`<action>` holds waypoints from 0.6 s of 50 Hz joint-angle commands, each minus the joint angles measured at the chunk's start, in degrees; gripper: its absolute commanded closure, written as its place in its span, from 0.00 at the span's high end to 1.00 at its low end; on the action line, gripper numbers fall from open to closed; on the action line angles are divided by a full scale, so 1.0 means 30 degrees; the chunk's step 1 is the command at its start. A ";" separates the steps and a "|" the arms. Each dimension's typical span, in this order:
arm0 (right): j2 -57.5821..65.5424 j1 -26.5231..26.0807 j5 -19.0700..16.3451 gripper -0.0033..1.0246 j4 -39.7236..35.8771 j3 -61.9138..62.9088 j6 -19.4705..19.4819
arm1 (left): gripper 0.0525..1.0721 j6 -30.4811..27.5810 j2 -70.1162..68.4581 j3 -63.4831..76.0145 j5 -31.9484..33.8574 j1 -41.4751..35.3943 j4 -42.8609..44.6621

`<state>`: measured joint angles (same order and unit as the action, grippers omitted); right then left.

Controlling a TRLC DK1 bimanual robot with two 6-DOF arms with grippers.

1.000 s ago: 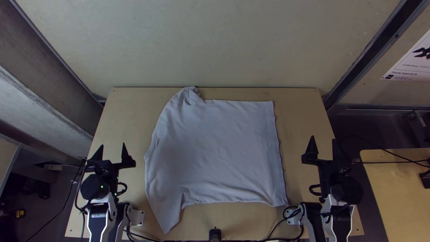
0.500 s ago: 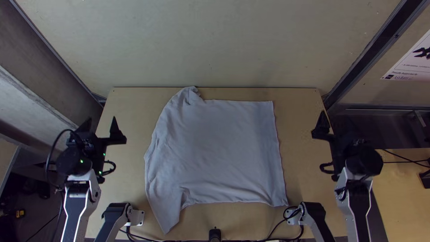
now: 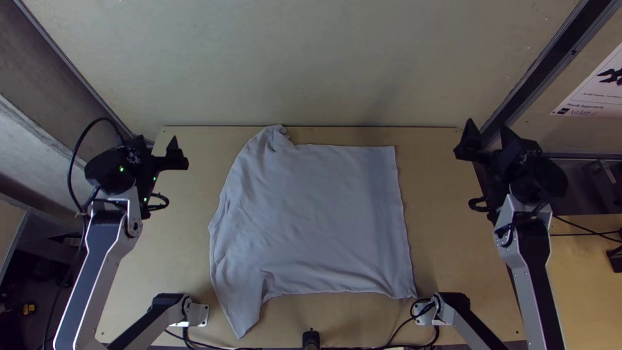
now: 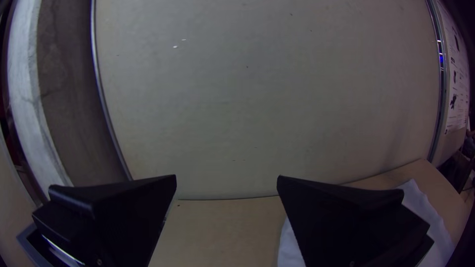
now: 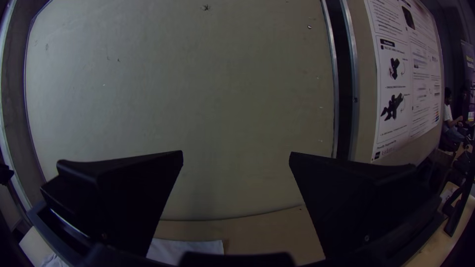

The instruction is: Fold the t-shirt

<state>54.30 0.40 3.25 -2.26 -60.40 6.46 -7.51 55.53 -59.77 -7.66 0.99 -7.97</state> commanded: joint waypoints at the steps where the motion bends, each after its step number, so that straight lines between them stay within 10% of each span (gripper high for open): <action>1: 0.1205 0.0422 0.0119 0.96 -0.0125 -0.1604 0.0396 | 0.96 0.0188 0.1061 -0.1933 0.0151 -0.0537 -0.0245; 30: 0.9848 0.1301 0.0031 0.96 -0.6424 -0.9720 0.2359 | 0.96 0.2532 0.9879 -1.1015 0.0239 -0.2441 -0.4844</action>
<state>79.22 3.75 3.22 -19.07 -84.66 11.66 -2.87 80.79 -86.74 -7.51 -6.07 -19.86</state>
